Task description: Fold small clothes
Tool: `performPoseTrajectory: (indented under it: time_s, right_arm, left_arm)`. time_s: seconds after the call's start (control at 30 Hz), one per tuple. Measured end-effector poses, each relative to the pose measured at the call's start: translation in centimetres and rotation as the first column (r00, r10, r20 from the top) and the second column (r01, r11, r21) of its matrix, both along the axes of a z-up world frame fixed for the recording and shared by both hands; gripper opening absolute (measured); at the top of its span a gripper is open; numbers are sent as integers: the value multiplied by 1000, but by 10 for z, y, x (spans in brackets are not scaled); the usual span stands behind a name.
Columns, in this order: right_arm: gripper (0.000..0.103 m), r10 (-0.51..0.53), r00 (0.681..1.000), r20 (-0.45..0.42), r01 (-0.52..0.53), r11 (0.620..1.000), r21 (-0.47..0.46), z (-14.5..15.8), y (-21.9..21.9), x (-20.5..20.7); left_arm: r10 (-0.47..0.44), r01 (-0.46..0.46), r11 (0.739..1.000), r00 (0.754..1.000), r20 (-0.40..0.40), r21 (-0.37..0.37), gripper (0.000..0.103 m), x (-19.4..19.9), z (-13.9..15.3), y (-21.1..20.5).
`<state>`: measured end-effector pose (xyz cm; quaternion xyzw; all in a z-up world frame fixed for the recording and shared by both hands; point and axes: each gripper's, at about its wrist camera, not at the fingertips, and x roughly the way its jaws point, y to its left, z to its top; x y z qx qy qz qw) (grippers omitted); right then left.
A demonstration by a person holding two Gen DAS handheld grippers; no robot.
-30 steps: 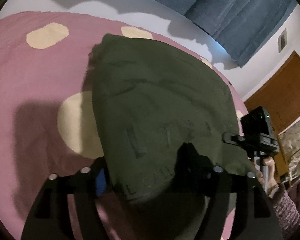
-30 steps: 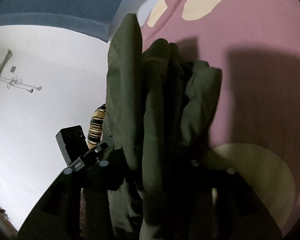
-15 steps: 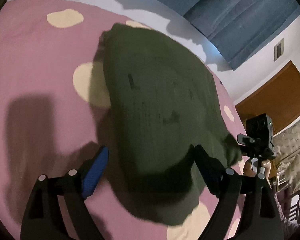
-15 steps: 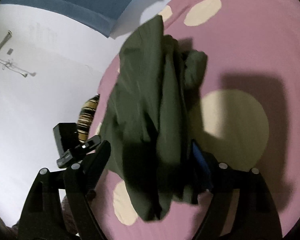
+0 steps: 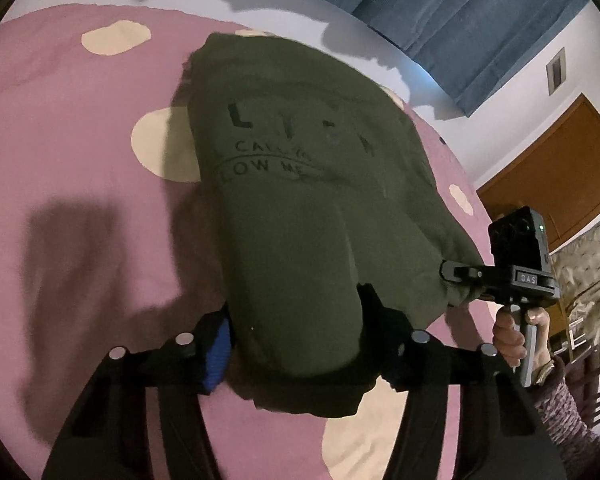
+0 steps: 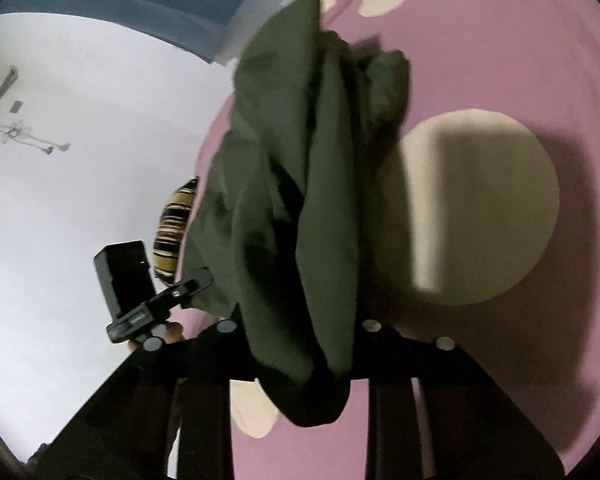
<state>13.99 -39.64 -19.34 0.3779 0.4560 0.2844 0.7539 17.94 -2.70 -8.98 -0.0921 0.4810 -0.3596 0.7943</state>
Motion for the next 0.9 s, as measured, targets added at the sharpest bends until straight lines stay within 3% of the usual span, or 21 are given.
performPoseTrajectory:
  time_s: [0.13, 0.27, 0.53, 0.63, 0.73, 0.9]
  right_arm:
    - [21, 12, 1000, 14, -12, 1000, 26, 2, 0, -8]
    - [21, 21, 1000, 6, -21, 999, 45, -14, -10, -7]
    - [22, 19, 1000, -8, -17, 987, 162, -39, -18, 0]
    - [21, 19, 1000, -3, -19, 987, 161, -41, -21, -3]
    - [23, 19, 1000, -1, -18, 984, 177, -41, -22, -2]
    - [30, -4, 1000, 4, 3, 981, 193, -43, -28, -10]
  left_arm:
    - [6, -6, 1000, 1000, -7, -10, 56, -4, 1, 4]
    - [1, -1, 1000, 1000, 9, 17, 56, -7, -6, -1]
    - [4, -4, 1000, 1000, 29, 9, 59, -10, -15, 0]
    - [9, -9, 1000, 1000, 29, -1, 61, -9, -15, 1]
    - [25, -25, 1000, 1000, 14, -3, 70, -8, -16, 1]
    - [55, -55, 998, 998, 36, 15, 76, -12, -15, 2]
